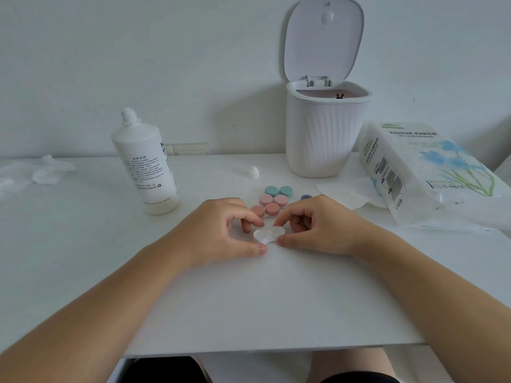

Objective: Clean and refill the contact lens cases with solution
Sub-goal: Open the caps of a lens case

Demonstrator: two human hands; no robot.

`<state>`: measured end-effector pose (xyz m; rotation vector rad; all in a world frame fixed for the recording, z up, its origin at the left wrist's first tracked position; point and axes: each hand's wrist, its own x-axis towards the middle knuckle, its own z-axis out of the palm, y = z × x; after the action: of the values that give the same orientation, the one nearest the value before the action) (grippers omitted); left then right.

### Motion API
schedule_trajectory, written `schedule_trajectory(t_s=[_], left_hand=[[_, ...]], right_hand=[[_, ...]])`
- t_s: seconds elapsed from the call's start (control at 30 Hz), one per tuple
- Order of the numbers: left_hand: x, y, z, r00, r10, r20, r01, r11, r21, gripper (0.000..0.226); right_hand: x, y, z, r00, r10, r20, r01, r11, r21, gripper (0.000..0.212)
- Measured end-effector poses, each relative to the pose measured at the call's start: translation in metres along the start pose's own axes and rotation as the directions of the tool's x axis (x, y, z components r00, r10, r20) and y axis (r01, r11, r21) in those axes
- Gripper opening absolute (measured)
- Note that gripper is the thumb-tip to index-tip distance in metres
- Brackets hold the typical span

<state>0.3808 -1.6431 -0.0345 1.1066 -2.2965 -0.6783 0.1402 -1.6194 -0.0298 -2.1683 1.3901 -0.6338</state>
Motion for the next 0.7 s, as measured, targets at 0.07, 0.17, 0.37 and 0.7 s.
schedule_trajectory(t_s=[0.07, 0.17, 0.37, 0.7], left_hand=[[0.000, 0.000, 0.000, 1.000, 0.007, 0.016, -0.007, 1.000, -0.005, 0.032], [0.000, 0.001, 0.001, 1.000, -0.009, 0.023, 0.009, 1.000, -0.022, 0.026], [0.001, 0.002, 0.001, 0.999, -0.027, 0.024, 0.028, 0.998, -0.059, 0.020], [0.001, -0.002, 0.002, 0.999, -0.032, 0.004, 0.032, 0.994, -0.106, 0.018]], right_hand=[[0.000, 0.000, 0.000, 1.000, -0.006, 0.002, 0.006, 1.000, -0.002, 0.013], [0.001, 0.001, 0.001, 1.000, -0.021, -0.005, 0.020, 1.000, -0.008, 0.014], [-0.001, 0.004, 0.002, 0.999, -0.014, -0.046, 0.017, 0.998, 0.056, 0.020], [0.005, 0.031, -0.039, 0.748, 0.085, -0.658, -0.377, 0.870, -0.317, 0.024]])
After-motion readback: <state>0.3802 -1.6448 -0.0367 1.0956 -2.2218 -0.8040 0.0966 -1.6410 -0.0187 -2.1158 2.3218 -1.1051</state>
